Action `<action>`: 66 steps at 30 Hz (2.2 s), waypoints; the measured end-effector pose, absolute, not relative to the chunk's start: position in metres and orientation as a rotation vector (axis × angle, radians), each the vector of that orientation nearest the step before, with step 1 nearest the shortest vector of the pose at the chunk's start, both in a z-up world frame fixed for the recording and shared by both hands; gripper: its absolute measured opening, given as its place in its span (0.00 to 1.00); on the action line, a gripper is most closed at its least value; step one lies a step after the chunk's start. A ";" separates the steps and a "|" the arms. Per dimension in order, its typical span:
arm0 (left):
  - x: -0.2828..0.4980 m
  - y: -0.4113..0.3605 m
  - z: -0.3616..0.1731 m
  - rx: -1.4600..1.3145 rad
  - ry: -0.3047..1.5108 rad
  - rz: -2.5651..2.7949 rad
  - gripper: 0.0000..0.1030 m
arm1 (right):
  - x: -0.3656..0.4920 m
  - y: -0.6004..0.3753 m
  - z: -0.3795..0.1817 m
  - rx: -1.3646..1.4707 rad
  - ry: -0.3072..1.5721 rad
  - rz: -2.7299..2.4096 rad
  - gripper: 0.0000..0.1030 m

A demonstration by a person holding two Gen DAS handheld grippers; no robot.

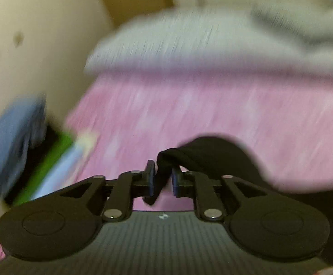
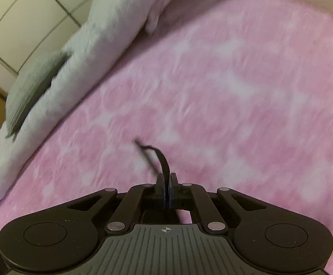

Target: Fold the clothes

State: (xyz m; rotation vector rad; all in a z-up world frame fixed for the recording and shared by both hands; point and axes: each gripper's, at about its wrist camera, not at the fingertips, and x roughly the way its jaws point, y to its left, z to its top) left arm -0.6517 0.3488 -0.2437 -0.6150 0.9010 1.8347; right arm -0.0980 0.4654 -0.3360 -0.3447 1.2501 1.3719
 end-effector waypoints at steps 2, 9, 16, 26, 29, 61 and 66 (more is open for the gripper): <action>-0.650 0.330 -0.268 -0.727 0.898 1.874 0.13 | -0.106 0.466 -0.345 -0.383 1.270 1.376 0.03; -0.622 0.280 -0.308 -1.015 0.718 1.976 0.13 | -0.127 0.466 -0.367 -0.503 1.297 1.401 0.04; -0.587 0.272 -0.303 -1.064 0.628 1.883 0.13 | -0.093 0.457 -0.361 -0.402 1.302 1.301 0.04; -0.519 0.287 -0.311 -1.180 0.514 1.710 0.13 | -0.085 0.424 -0.381 -0.444 1.382 1.329 0.04; -0.496 0.292 -0.310 -1.189 0.497 1.648 0.13 | -0.073 0.413 -0.381 -0.306 1.430 1.305 0.03; -0.389 0.315 -0.310 -1.228 0.432 1.388 0.13 | -0.026 0.386 -0.404 0.104 1.647 1.215 0.21; -0.380 0.321 -0.308 -1.215 0.429 1.360 0.13 | -0.029 0.393 -0.411 0.058 1.656 1.235 0.24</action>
